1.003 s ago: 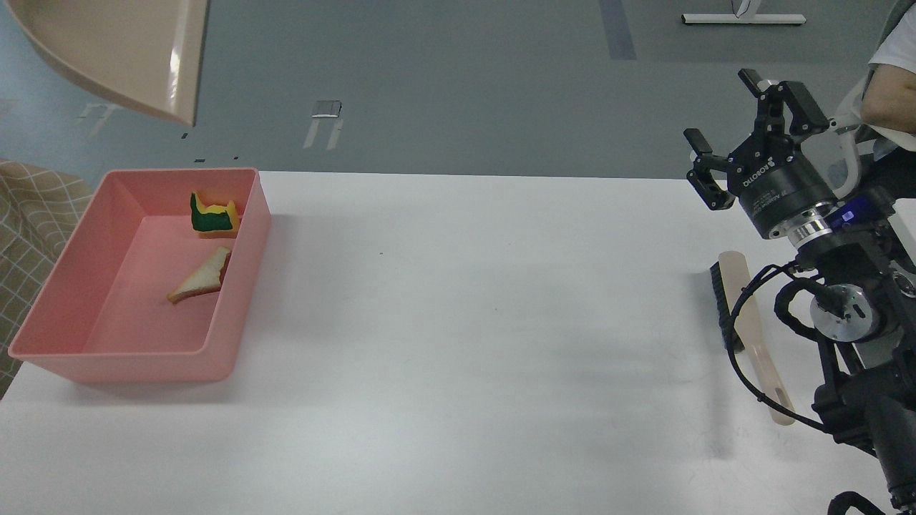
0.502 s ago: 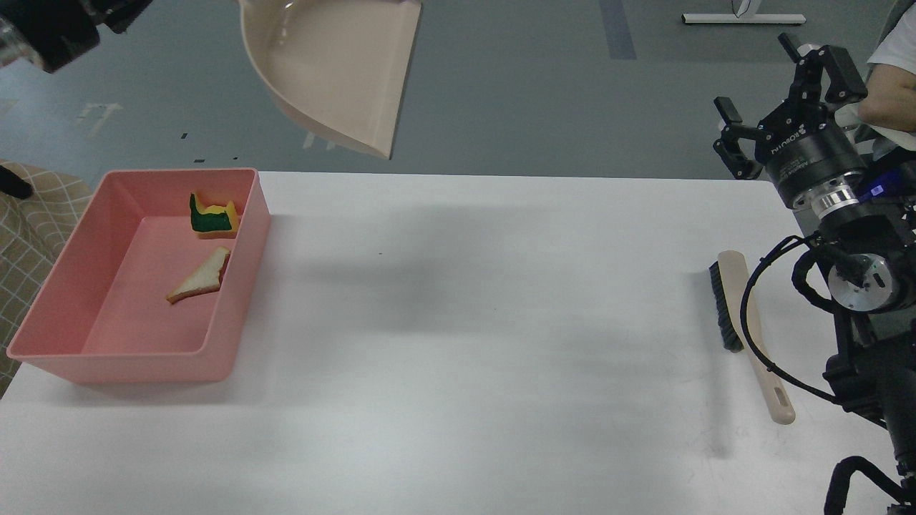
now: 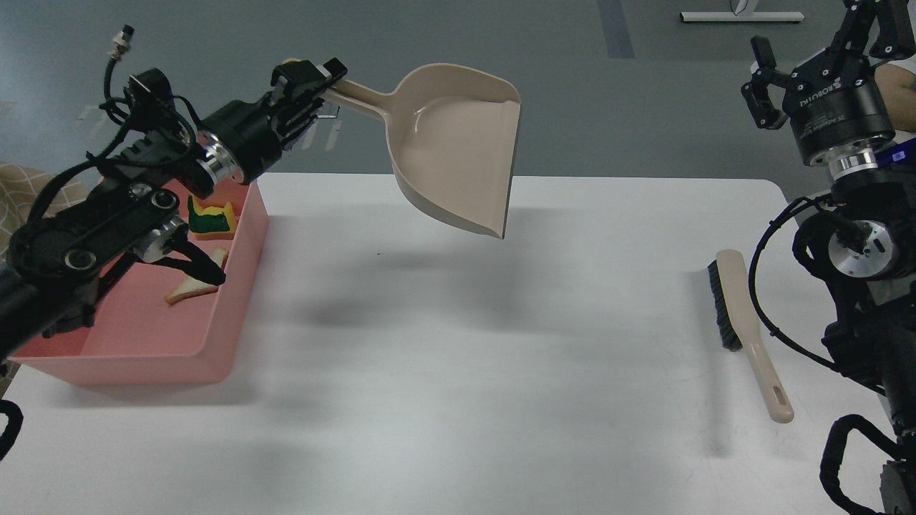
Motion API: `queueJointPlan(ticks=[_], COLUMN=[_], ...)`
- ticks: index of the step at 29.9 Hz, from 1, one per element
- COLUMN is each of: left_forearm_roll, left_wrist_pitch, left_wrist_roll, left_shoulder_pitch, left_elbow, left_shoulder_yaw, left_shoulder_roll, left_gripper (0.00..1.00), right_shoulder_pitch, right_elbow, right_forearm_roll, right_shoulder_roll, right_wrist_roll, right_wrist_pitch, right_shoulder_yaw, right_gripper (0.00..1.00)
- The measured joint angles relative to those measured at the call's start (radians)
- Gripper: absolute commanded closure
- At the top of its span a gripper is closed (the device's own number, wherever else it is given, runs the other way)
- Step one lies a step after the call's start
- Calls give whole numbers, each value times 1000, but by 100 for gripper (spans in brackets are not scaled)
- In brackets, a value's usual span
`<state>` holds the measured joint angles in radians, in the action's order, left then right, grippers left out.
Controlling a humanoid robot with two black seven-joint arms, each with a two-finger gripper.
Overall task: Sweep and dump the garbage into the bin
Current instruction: 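Lower the empty dustpan back onto the table with the left gripper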
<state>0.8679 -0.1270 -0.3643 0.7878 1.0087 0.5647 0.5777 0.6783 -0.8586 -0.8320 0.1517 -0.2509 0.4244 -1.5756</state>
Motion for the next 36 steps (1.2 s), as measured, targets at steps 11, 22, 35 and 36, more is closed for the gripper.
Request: queueJointPlan(ticks=[11,22,35,36], left_forearm_roll=[3,0,2,3], left_wrist_pitch=[86,184,226,231], left_wrist_roll=[47,42,83,83], left_shoulder_pitch=[-95,-222,-230,-232], left_elbow=[-89,-77,-76,-75], left_shoulder_yaw=[-20,-21,-25,-25], left_shoulder_roll=[-138,-166,-245,-253], left_gripper=[100,100,100,100], right_shoulder_pitch=[14,5,-16,-20], right_elbow=[29,26,21,21], right_forearm_roll=[0,0,4,4], right_shoulder_roll=[-2,2,4,5], right_wrist_roll=[-10,-10,-10,-10], right_wrist_pitch=[53,58,60,60], right_shoulder_yaw=[3,2,3,3], right_gripper=[0,0,0,0])
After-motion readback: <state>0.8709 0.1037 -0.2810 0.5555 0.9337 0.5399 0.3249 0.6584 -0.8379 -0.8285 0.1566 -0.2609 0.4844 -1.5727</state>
